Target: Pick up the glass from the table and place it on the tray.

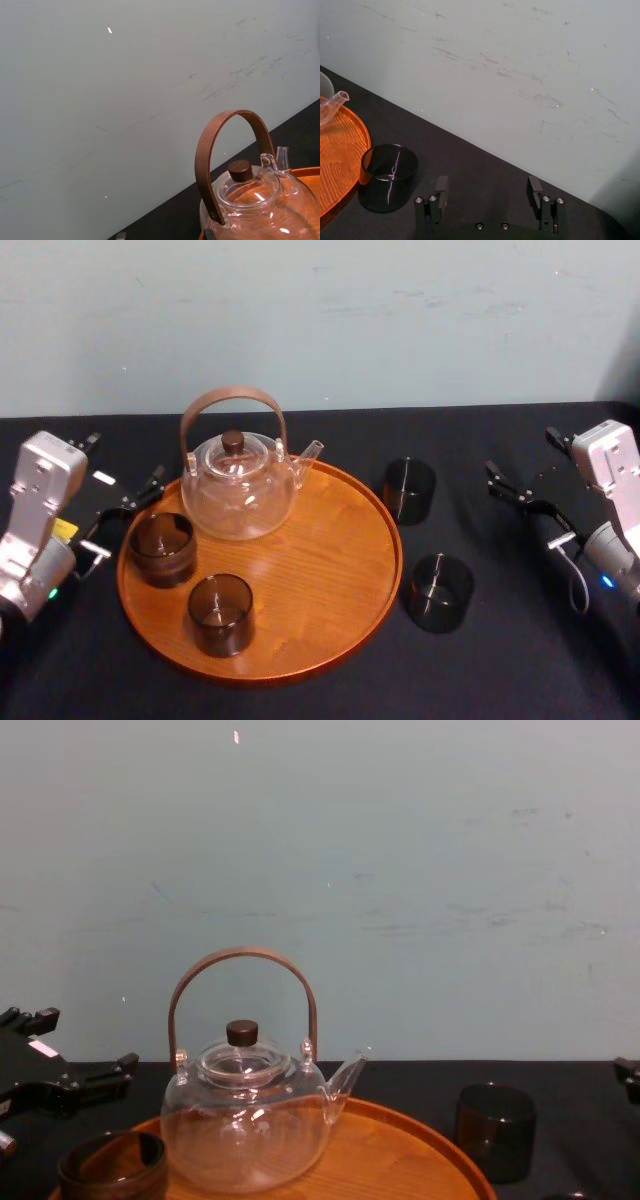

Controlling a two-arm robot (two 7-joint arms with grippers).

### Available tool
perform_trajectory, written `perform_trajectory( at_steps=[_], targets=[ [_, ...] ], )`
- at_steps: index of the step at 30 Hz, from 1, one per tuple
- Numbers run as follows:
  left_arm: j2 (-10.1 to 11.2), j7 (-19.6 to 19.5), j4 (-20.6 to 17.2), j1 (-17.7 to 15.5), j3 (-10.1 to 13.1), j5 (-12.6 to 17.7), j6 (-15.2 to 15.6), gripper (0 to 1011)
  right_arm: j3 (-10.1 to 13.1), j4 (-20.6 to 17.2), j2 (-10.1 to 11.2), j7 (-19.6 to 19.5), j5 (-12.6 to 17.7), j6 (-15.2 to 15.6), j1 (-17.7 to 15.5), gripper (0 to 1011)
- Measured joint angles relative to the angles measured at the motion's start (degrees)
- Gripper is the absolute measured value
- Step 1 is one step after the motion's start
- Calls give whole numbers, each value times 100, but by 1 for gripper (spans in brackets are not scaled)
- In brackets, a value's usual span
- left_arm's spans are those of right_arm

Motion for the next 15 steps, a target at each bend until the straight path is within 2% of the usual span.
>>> perform_trajectory(
  at_steps=[15],
  targets=[
    [0,0,0,0,0,0,0,1001,0,0,0,0,0,0,0,1002]
  ],
)
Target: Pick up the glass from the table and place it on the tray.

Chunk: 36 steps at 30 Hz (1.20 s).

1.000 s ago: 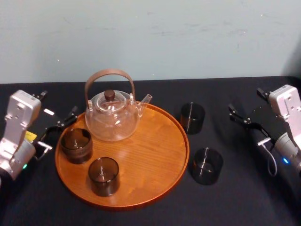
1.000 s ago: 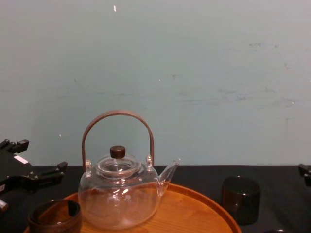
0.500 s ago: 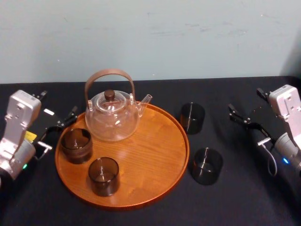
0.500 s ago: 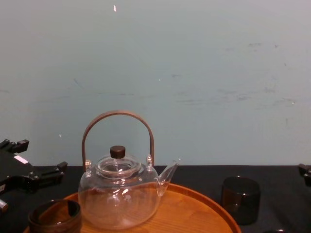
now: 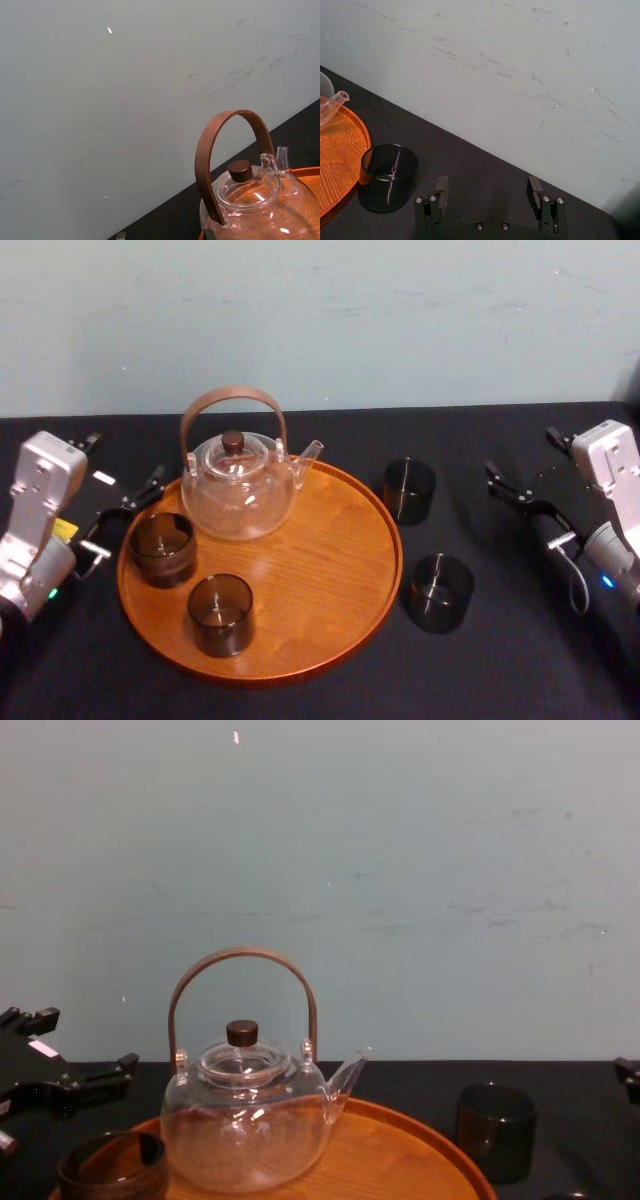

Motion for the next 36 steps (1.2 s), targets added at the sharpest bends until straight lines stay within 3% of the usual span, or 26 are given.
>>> perform_trajectory(
  at_steps=[19,36],
  targets=[
    [0,0,0,0,0,0,0,1001,0,0,0,0,0,0,0,1002],
    [0,0,0,0,0,0,0,1001,436,-573,297,563,326,163,-608,1002]
  ],
)
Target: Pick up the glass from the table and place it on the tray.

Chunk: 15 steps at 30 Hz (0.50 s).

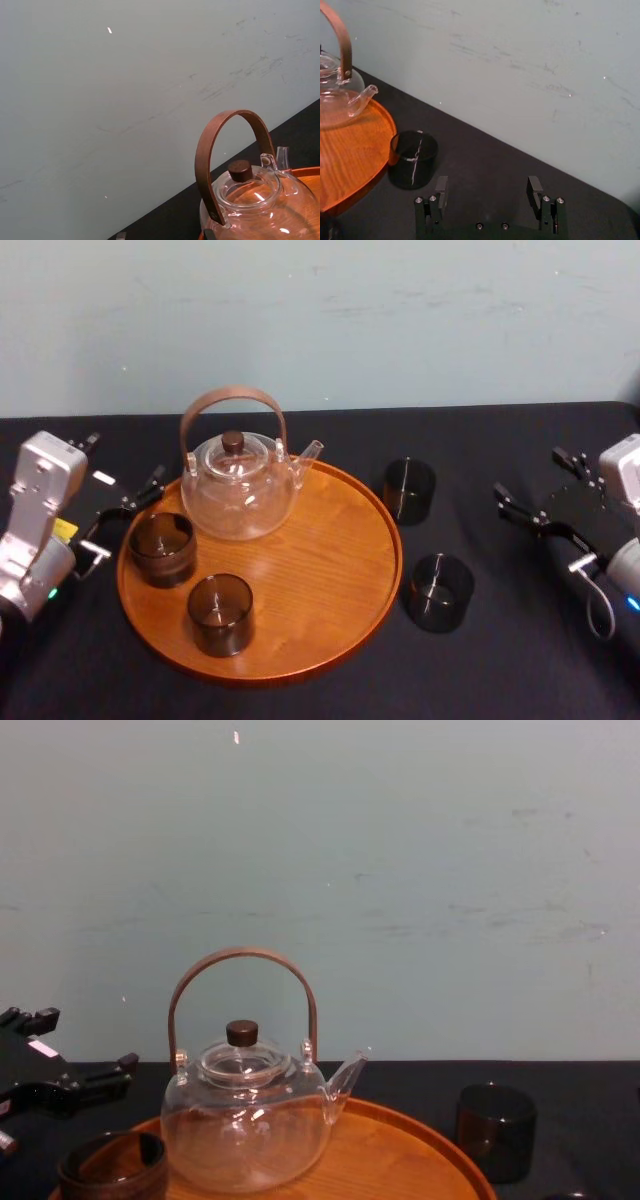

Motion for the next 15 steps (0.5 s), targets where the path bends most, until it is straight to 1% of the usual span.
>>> perform_trajectory(
  at_steps=[8,11,12,13,15],
  targets=[
    [0,0,0,0,0,0,0,1001,279,-411,251,171,207,218,-454,1002],
    [0,0,0,0,0,0,0,1001,437,-642,400,293,370,404,-707,1002],
    [0,0,0,0,0,0,0,1001,437,-642,400,293,370,404,-707,1002],
    [0,0,0,0,0,0,0,1001,490,-724,460,343,425,481,-811,1002],
    [0,0,0,0,0,0,0,1001,547,-807,520,389,478,554,-914,1002]
  ],
)
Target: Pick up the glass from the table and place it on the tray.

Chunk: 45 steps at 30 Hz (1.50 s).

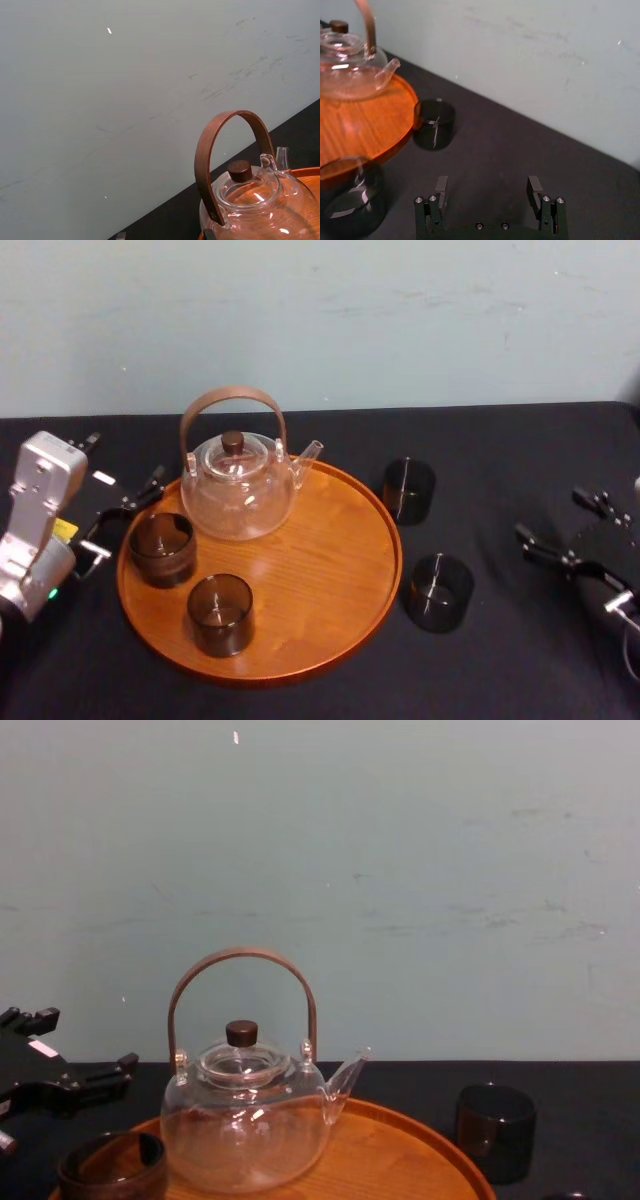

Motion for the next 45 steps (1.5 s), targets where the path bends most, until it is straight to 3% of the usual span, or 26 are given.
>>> perform_trajectory(
  at_steps=[13,23,32,45],
  targets=[
    [0,0,0,0,0,0,0,1001,245,-465,418,509,171,515,-671,1002],
    [0,0,0,0,0,0,0,1001,272,-592,532,1048,235,683,-754,1002],
    [0,0,0,0,0,0,0,1001,272,-650,484,1409,281,776,-735,1002],
    [0,0,0,0,0,0,0,1001,253,-579,167,1707,311,997,-541,1002]
  ],
)
